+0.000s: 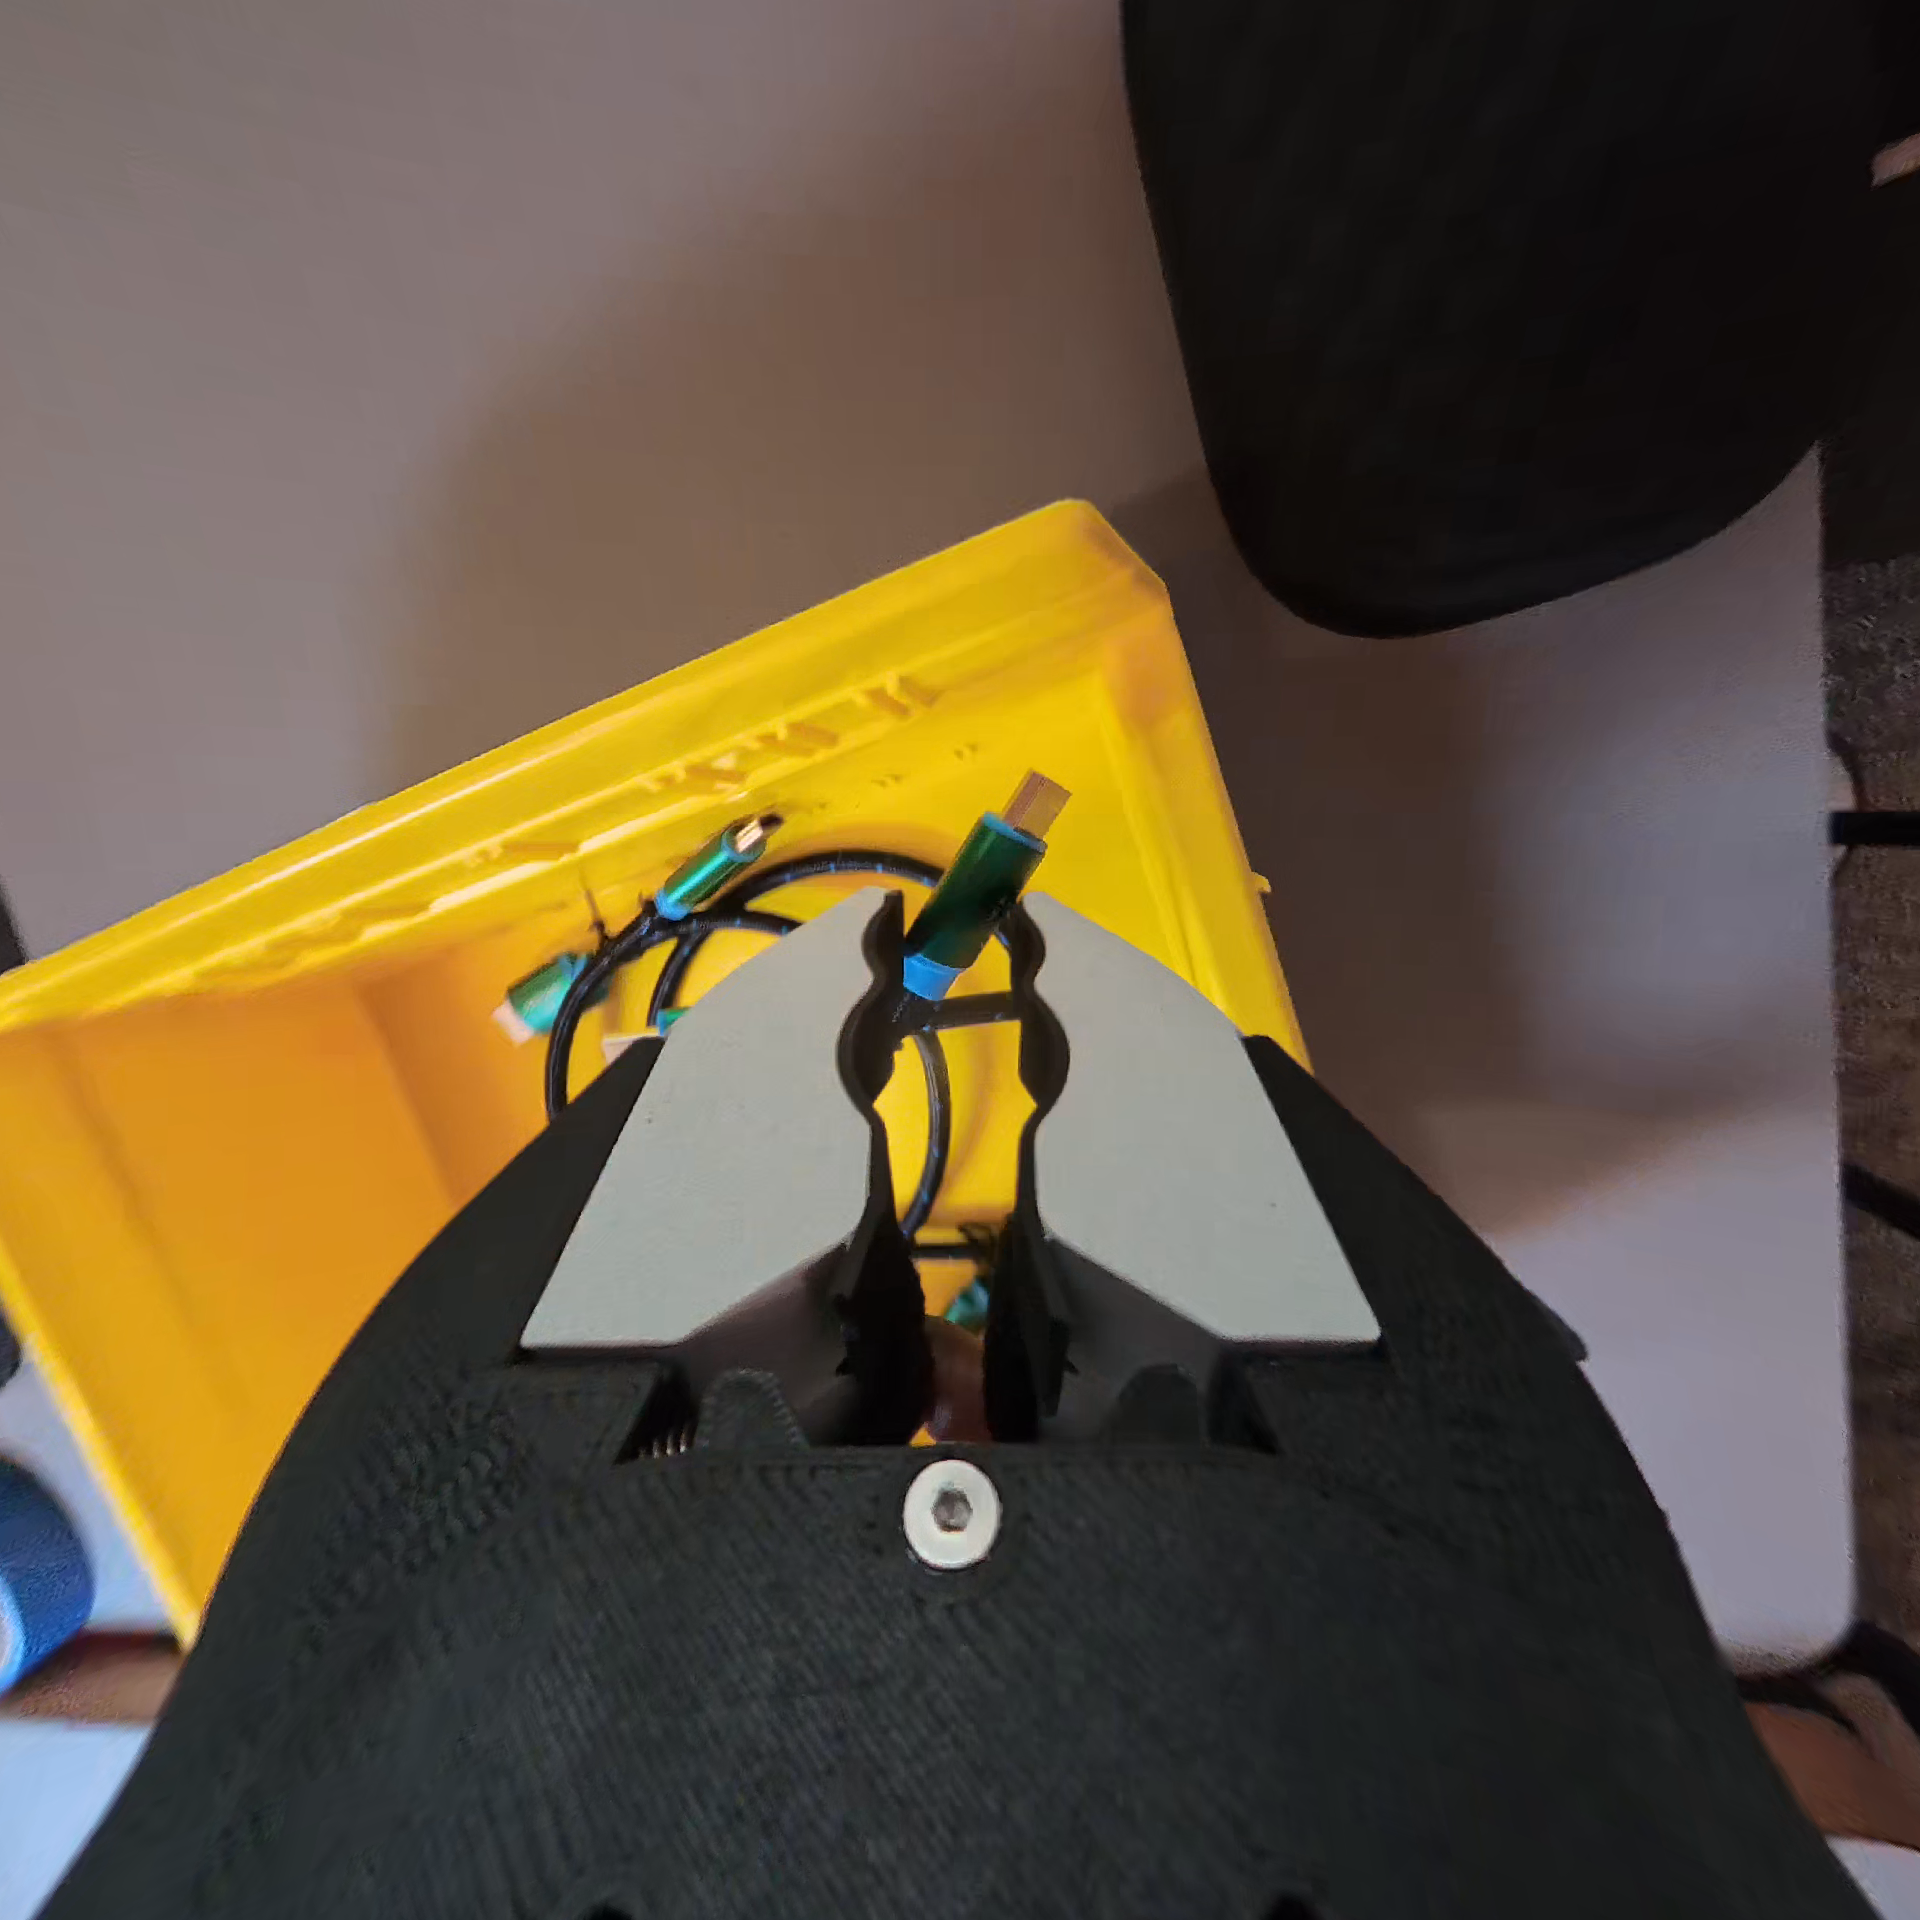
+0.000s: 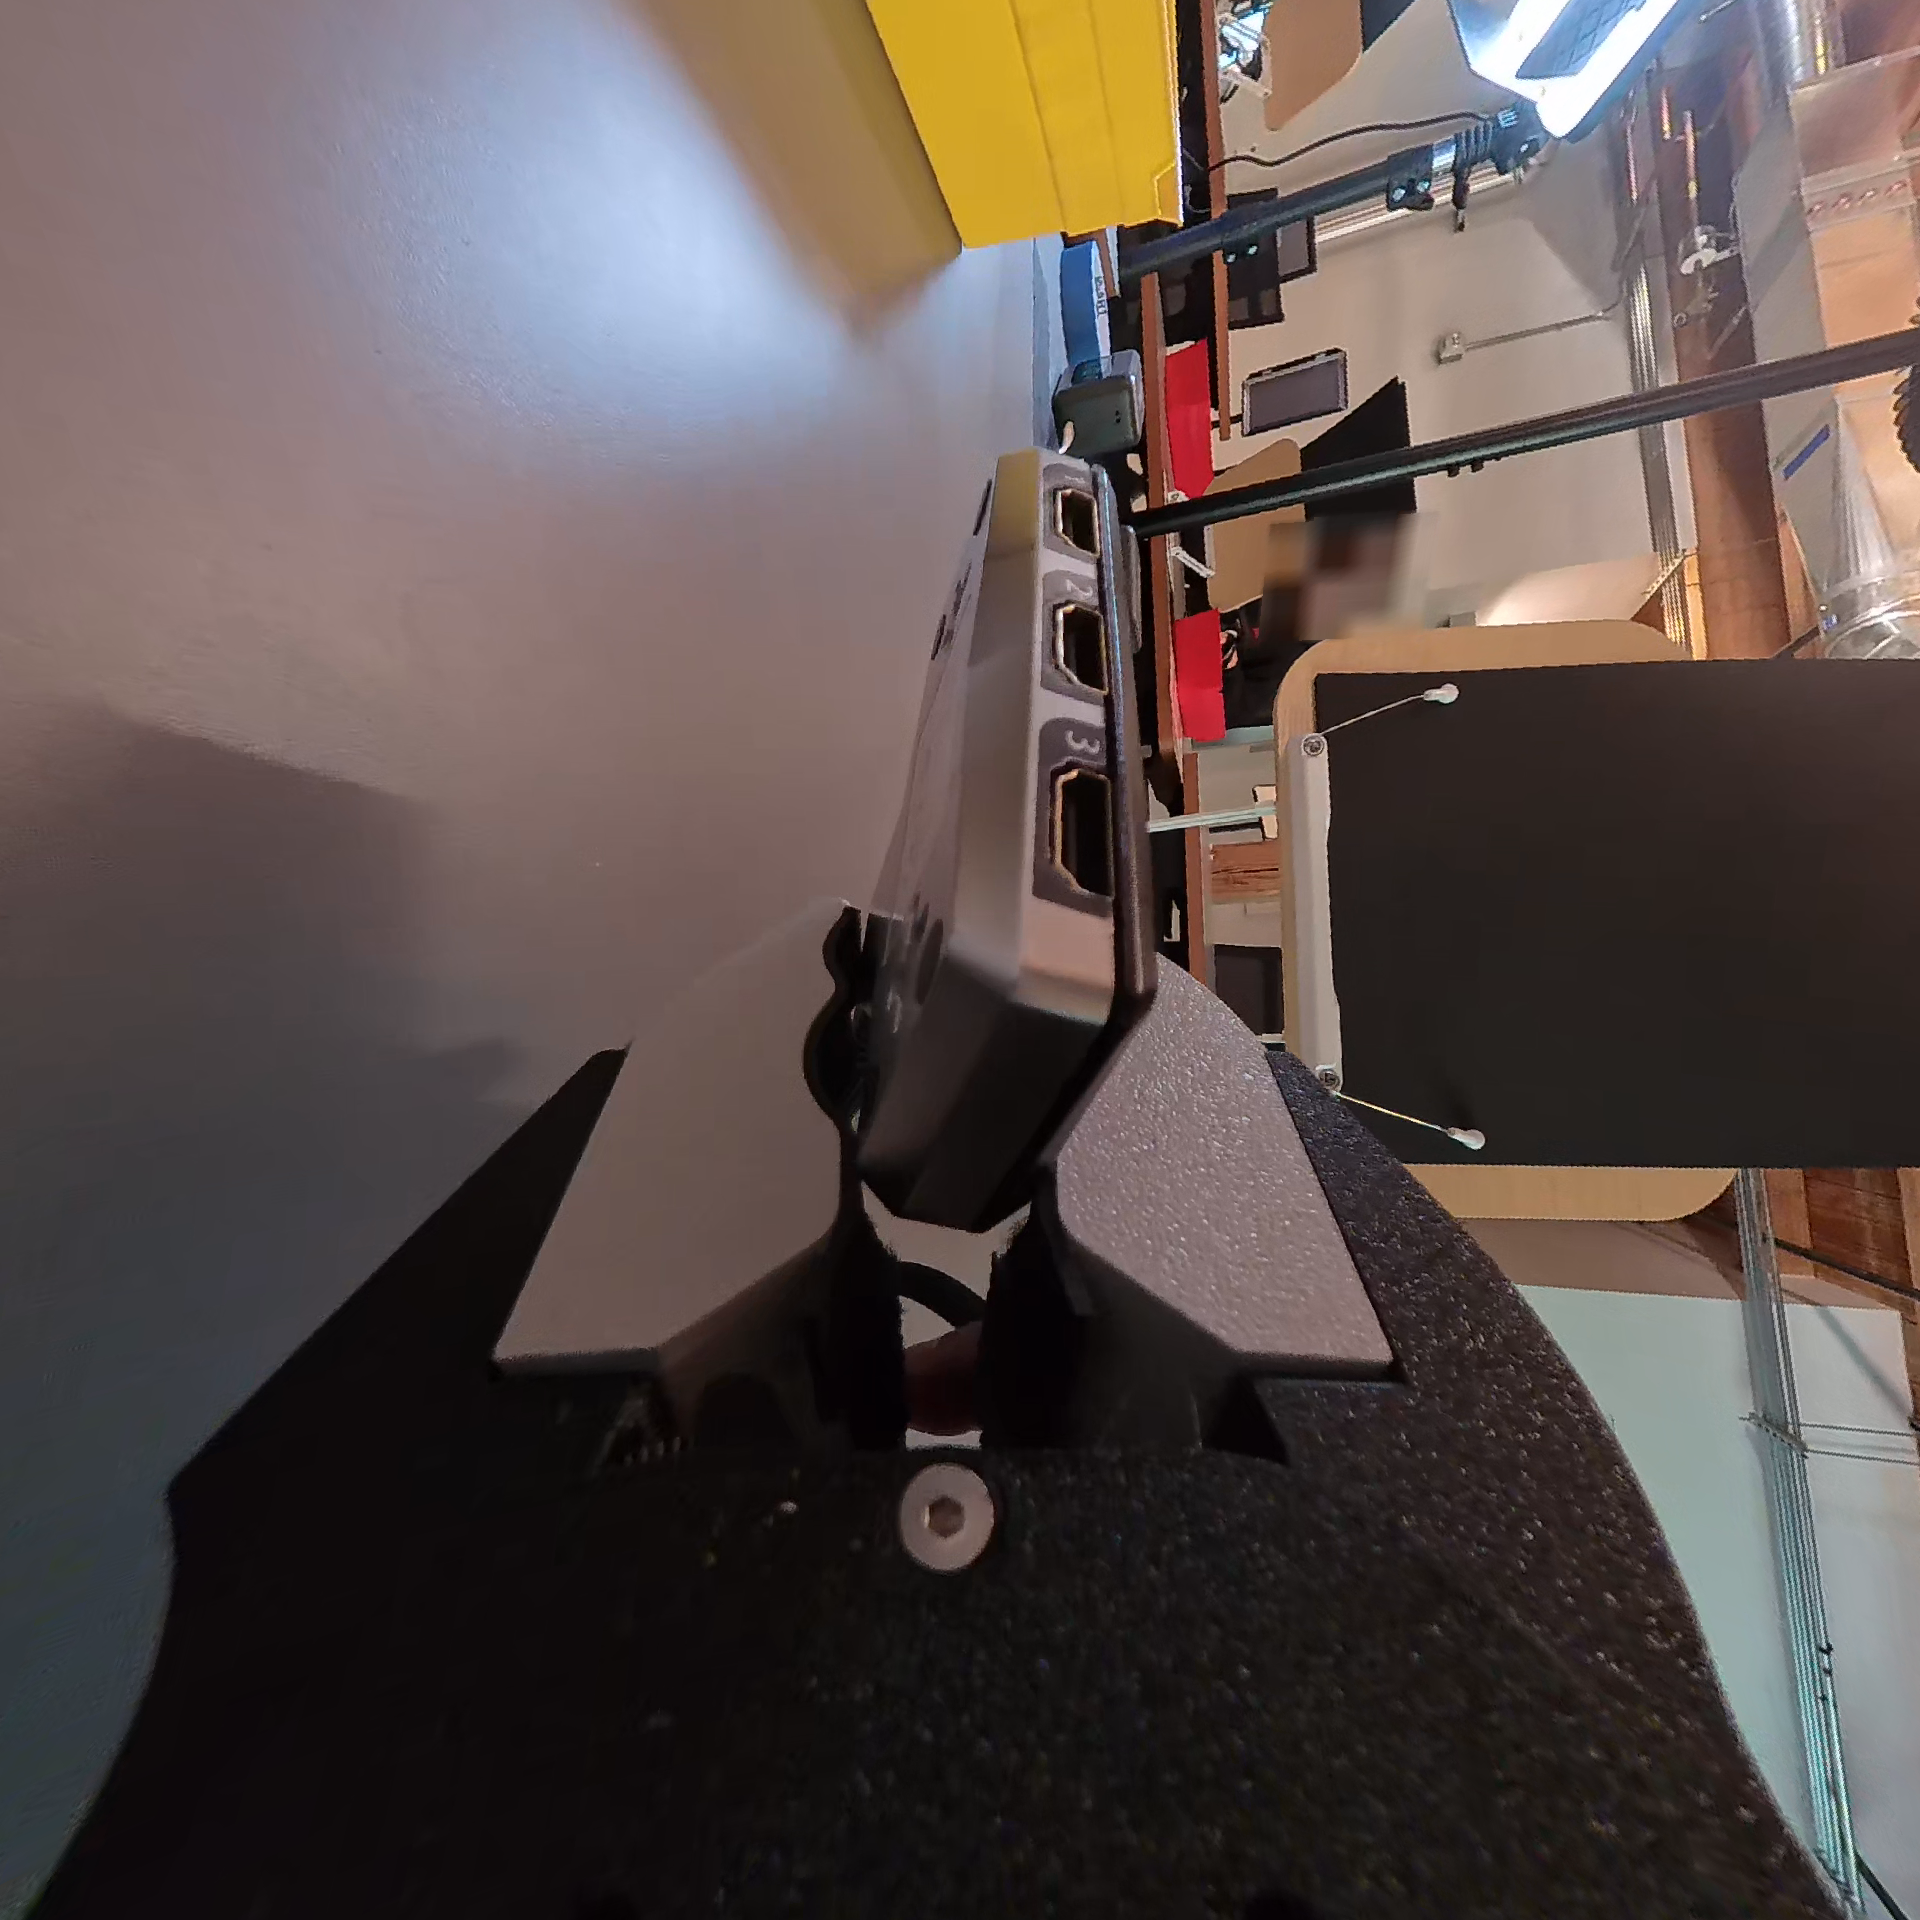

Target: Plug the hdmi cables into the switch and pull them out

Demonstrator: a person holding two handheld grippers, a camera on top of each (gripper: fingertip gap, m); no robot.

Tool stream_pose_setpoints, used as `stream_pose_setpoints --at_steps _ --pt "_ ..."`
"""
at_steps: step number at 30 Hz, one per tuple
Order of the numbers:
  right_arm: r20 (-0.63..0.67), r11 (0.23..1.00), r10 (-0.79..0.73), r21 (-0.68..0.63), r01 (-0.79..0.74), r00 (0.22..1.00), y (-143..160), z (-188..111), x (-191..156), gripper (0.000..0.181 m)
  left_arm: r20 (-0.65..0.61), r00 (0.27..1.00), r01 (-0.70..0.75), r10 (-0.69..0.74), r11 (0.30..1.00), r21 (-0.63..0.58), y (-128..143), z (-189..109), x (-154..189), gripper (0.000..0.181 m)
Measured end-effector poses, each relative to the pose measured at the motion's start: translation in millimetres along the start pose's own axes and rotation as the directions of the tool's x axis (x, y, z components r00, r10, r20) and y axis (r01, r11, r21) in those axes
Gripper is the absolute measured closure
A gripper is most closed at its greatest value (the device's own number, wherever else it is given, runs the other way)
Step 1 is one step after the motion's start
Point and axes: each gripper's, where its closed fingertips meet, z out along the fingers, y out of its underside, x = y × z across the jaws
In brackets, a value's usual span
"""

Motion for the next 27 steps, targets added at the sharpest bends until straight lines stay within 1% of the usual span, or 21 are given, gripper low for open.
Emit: stream_pose_setpoints --at_steps 3,7,9,11,14,15,17,18,19,20,22,25,27 --pt "-0.005 1.0 0.014 0.01 -0.014 1.0 -1 -1 2 0.149 0.089 0.995 0.039 -0.037 0.999 -0.029 -9 -32 2 0.168" --pt "-0.003 0.999 0.023 0.023 -0.022 1.0 -3 -1 2 0.149 0.232 0.971 0.063 -0.047 0.996 -0.061 -32 -74 8 0.17" --pt "-0.004 0.999 0.035 0.032 -0.035 0.999 -4 -2 3 0.149 0.3 0.953 0.061 -0.041 0.996 -0.059 -50 -95 12 0.17" --pt "-0.007 0.998 0.056 0.041 -0.056 0.998 -5 -2 5 0.149 0.324 0.945 0.063 -0.044 0.997 -0.048 -72 -117 21 0.17" --pt "-0.021 0.994 0.085 0.064 -0.083 0.996 -7 -6 9 0.149 0.301 0.953 0.038 -0.034 0.999 -0.007 -113 -150 39 0.17" --pt "-0.024 0.993 0.094 0.071 -0.092 0.995 -8 -7 11 0.149 0.263 0.964 0.033 -0.039 0.999 0.027 -129 -159 47 0.17" --pt "-0.03 0.992 0.1 0.078 -0.098 0.995 -9 -8 12 0.149 0.132 0.988 0.068 -0.081 0.993 0.1 -158 -167 65 0.17" --pt "-0.03 0.992 0.098 0.082 -0.095 0.995 -9 -9 12 0.149 0.054 0.994 0.091 -0.099 0.987 0.13 -169 -165 72 0.17" --pt "-0.03 0.992 0.098 0.087 -0.095 0.995 -10 -9 13 0.149 -0.026 0.993 0.118 -0.115 0.982 0.148 -178 -156 79 0.17" --pt "-0.028 0.991 0.098 0.092 -0.095 0.995 -12 -9 13 0.149 -0.101 0.986 0.144 -0.13 0.979 0.147 -182 -141 84 0.17" --pt "-0.025 0.99 0.096 0.105 -0.092 0.995 -15 -10 12 0.149 -0.216 0.966 0.174 -0.144 0.977 0.123 -181 -94 89 0.17" --pt "-0.021 0.989 0.091 0.116 -0.088 0.996 -18 -11 12 0.149 -0.384 0.913 0.188 -0.141 0.978 0.088 -175 -9 97 0.17" --pt "-0.019 0.988 0.093 0.123 -0.09 0.995 -19 -11 12 0.149 -0.454 0.881 0.197 -0.133 0.976 0.096 -178 41 95 0.17"
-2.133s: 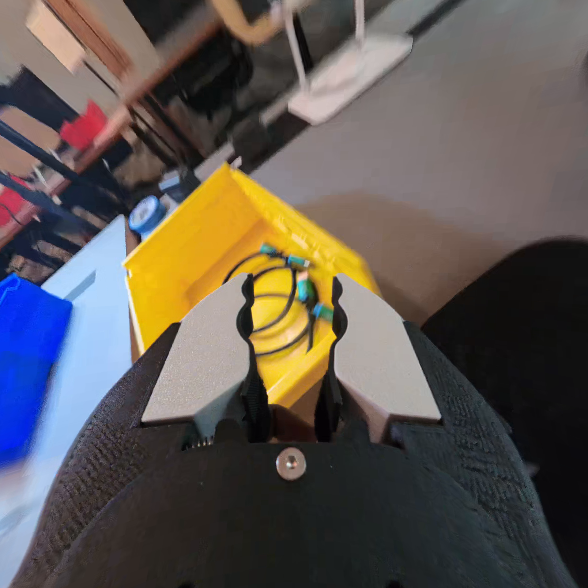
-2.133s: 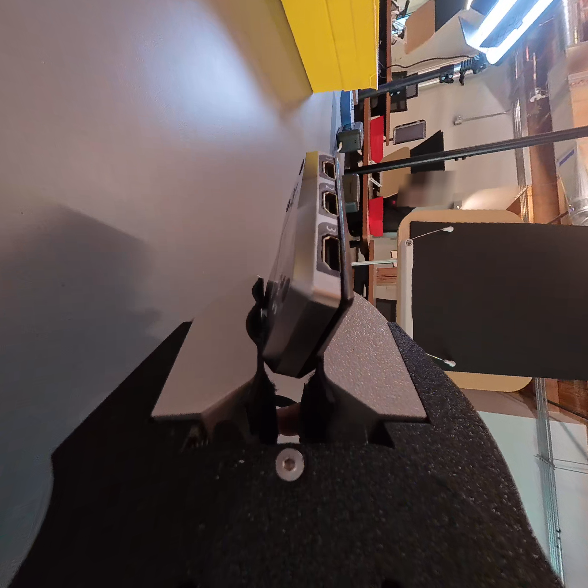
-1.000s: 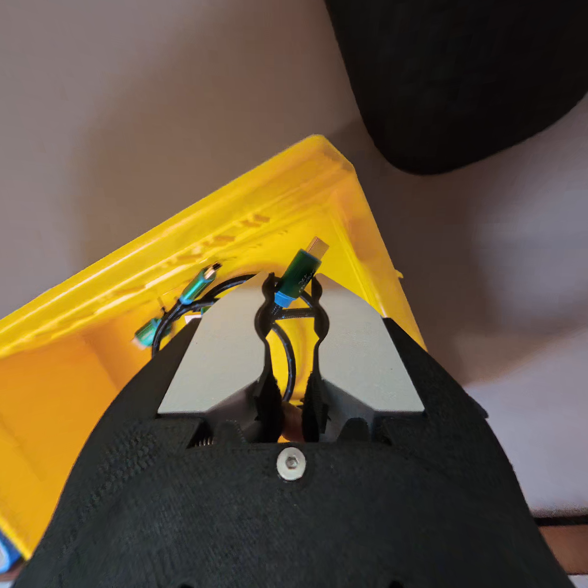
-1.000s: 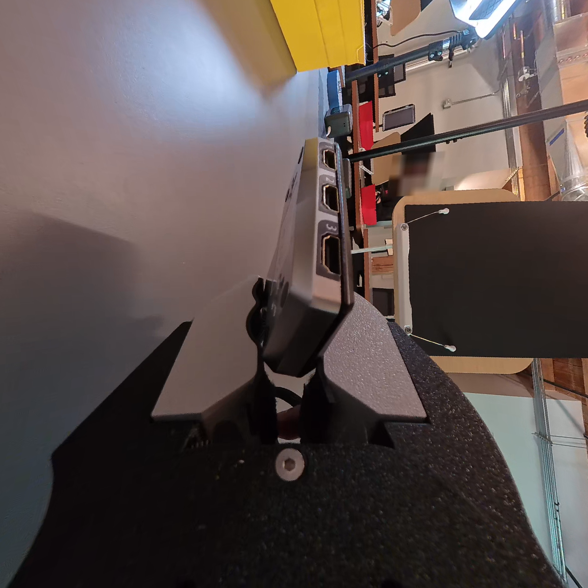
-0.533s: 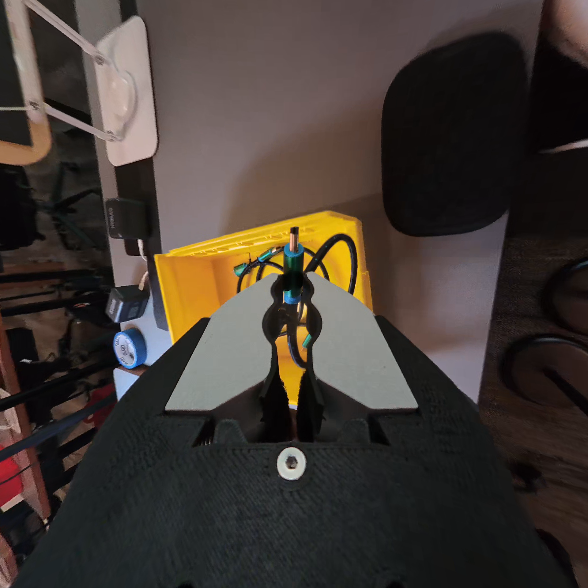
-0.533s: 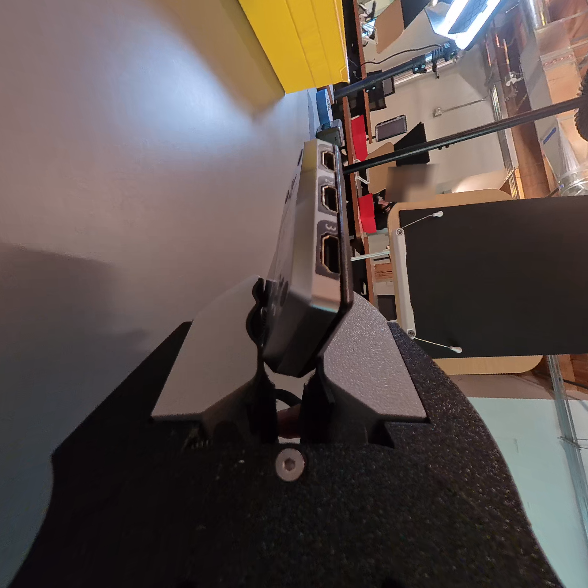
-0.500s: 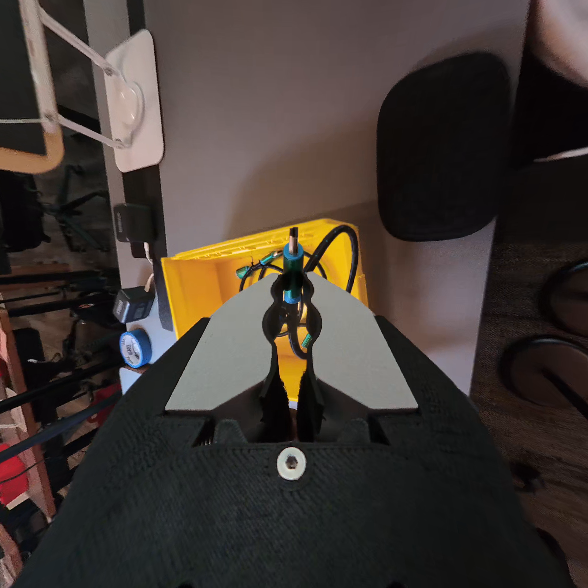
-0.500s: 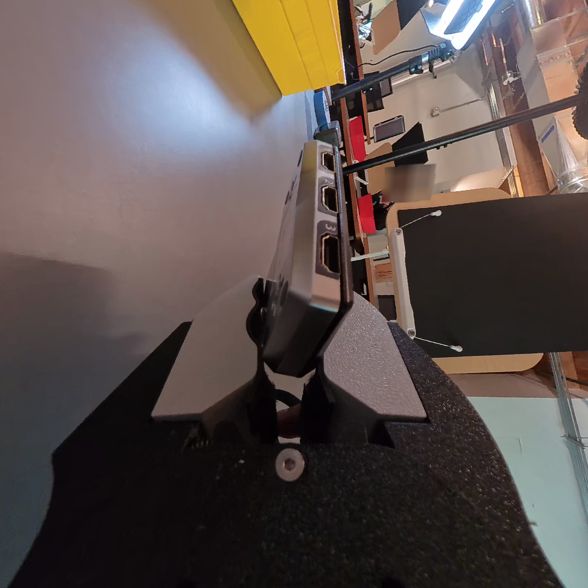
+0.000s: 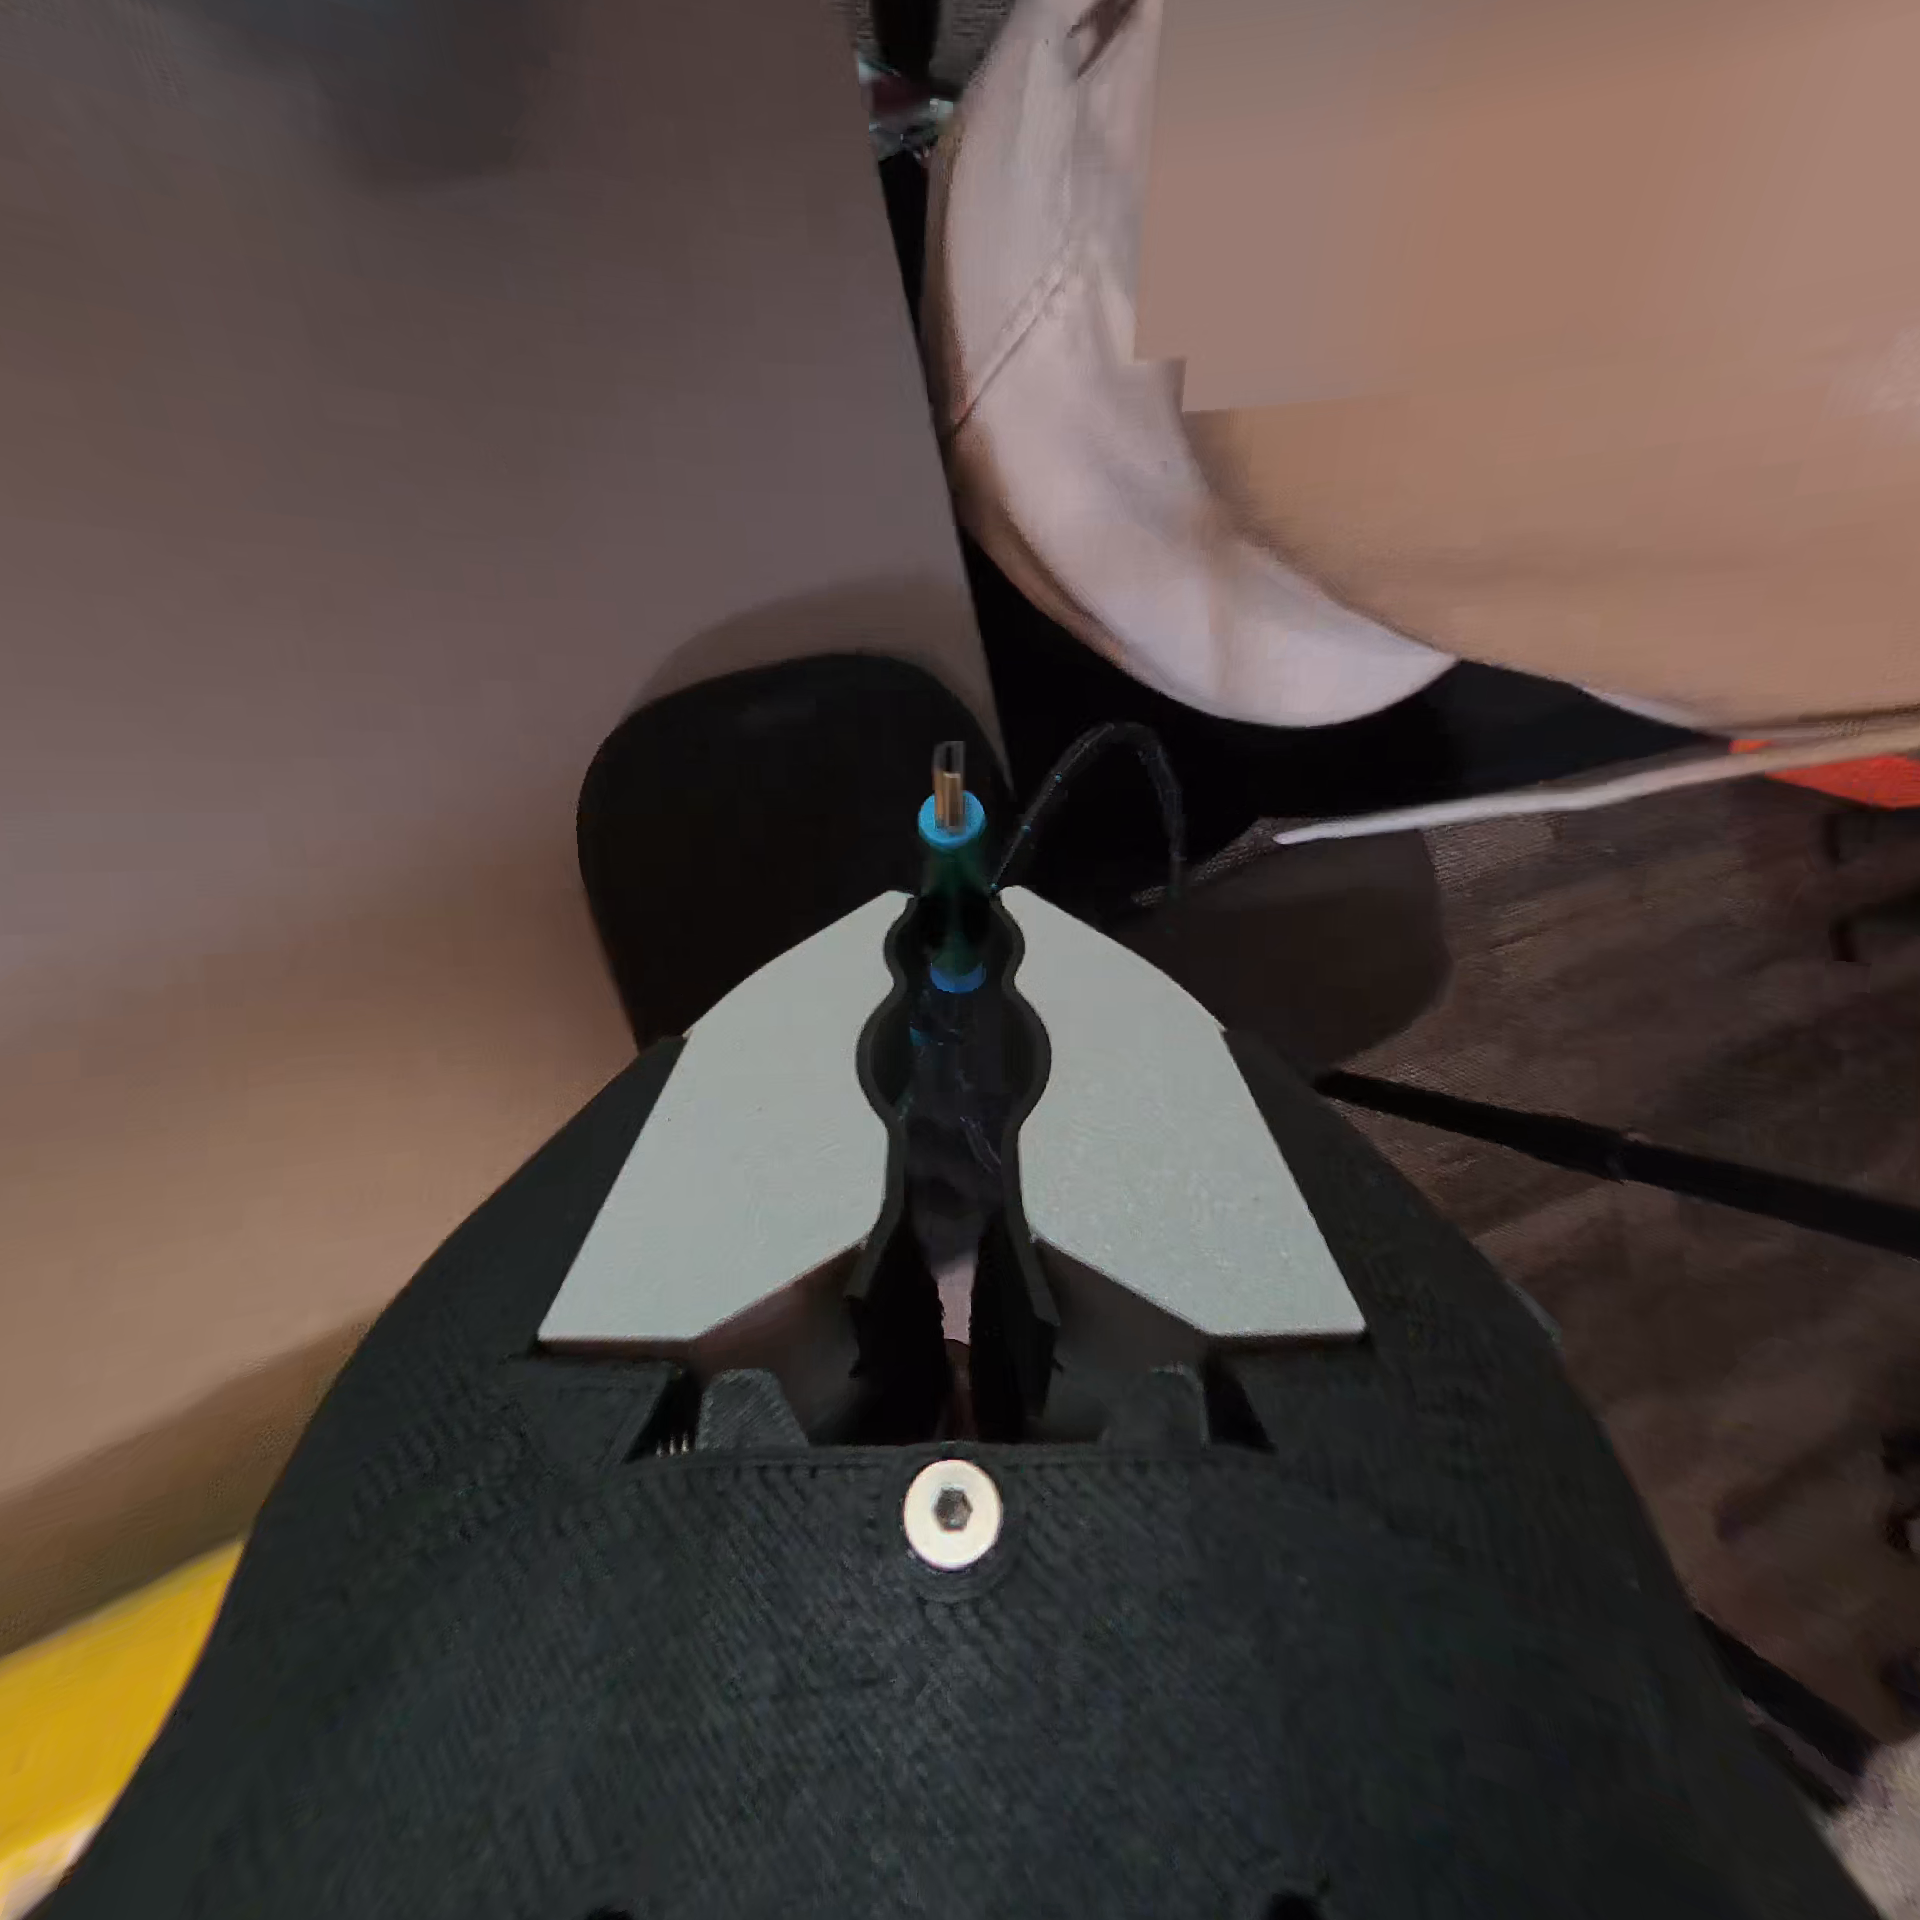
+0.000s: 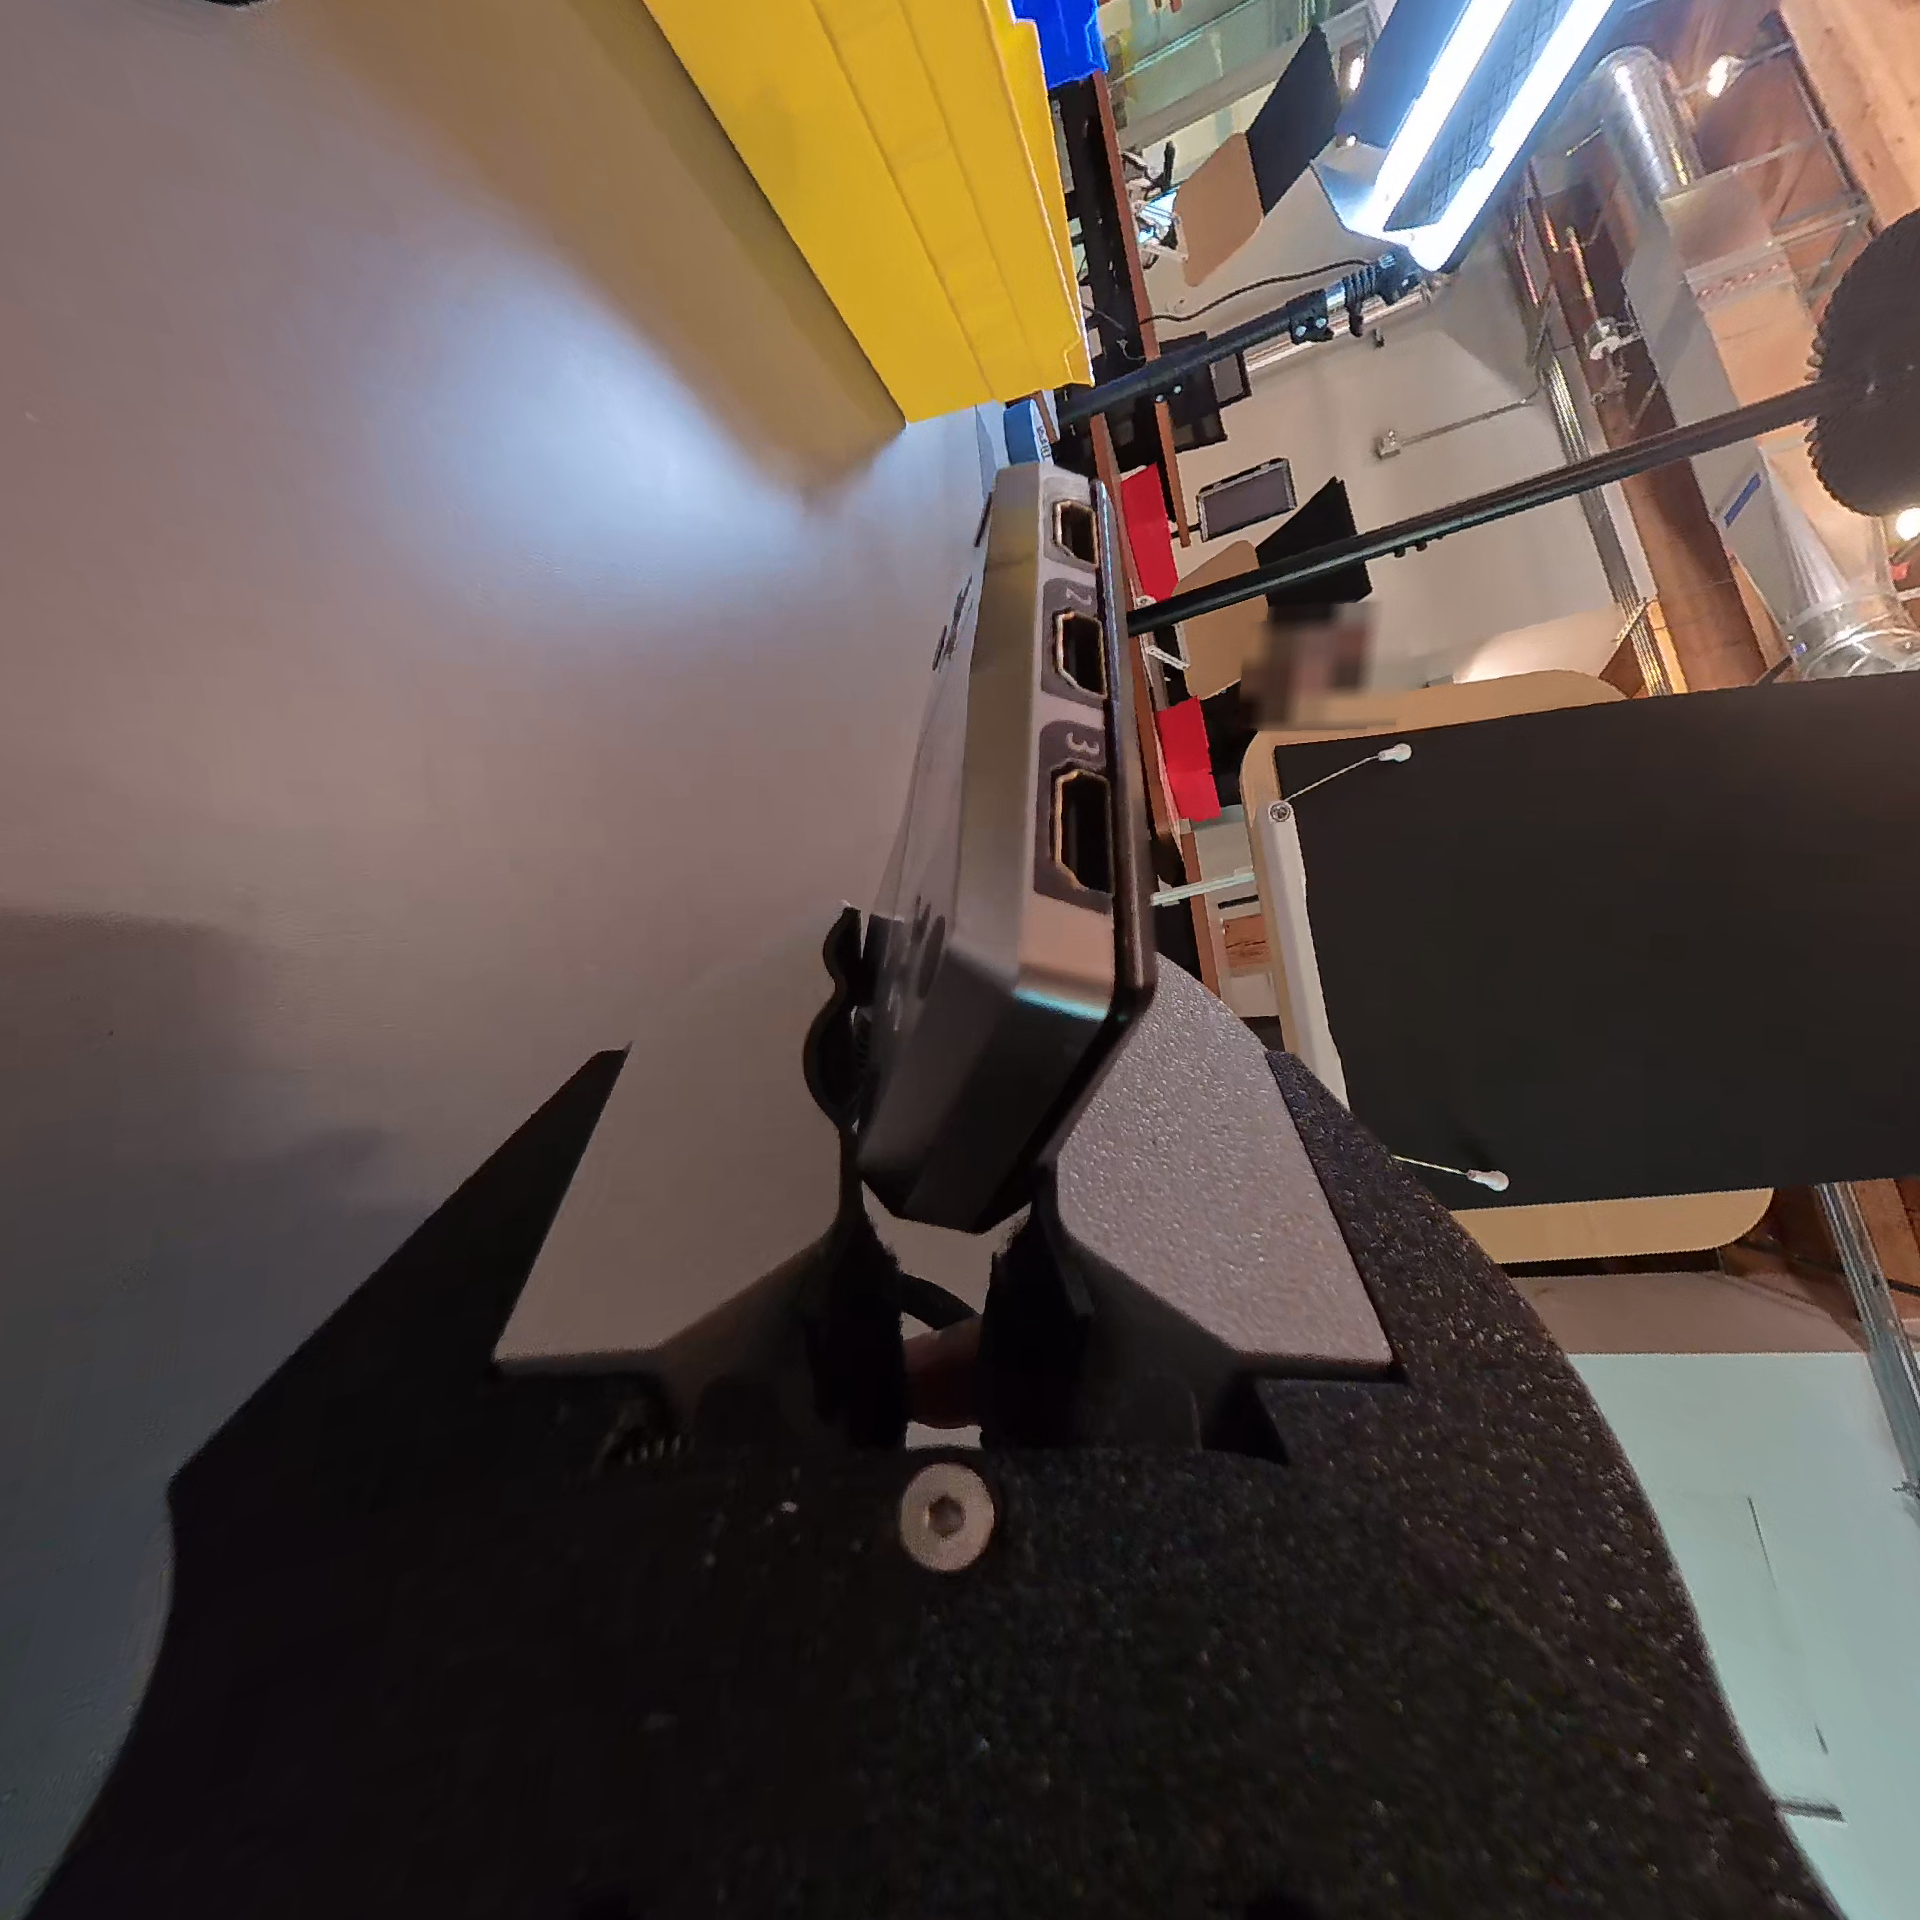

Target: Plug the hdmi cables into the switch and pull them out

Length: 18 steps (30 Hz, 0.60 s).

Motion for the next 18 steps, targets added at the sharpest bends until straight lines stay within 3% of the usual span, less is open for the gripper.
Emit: stream_pose_setpoints --at_steps 3,5,7,9,14,18 --pt "0.001 1.0 -0.009 0.0 0.009 1.0 0 0 -1 0.149 -0.063 0.998 0.014 -0.014 1.0 0.0 -2 43 -30 0.169" --pt "0.004 1.0 -0.013 -0.002 0.013 1.0 0 1 -2 0.149 -0.015 1.0 -0.005 0.004 0.999 -0.054 7 60 -50 0.167" --pt "0.005 1.0 -0.019 -0.004 0.019 1.0 0 1 -3 0.149 -0.008 1.0 0.015 -0.016 1.0 -0.019 6 67 -57 0.165" --pt "0.007 1.0 -0.021 -0.005 0.021 1.0 0 2 -4 0.149 0.037 0.998 0.057 -0.058 0.998 0.018 4 67 -63 0.164" --pt "0.019 0.999 -0.032 -0.009 0.032 0.999 0 4 -7 0.149 0.239 0.97 0.029 -0.042 0.998 0.059 5 54 -70 0.133" --pt "0.028 0.998 -0.051 -0.02 0.052 0.998 0 5 -10 0.149 0.48 0.877 -0.07 0.007 0.991 0.115 -13 40 -73 0.126"
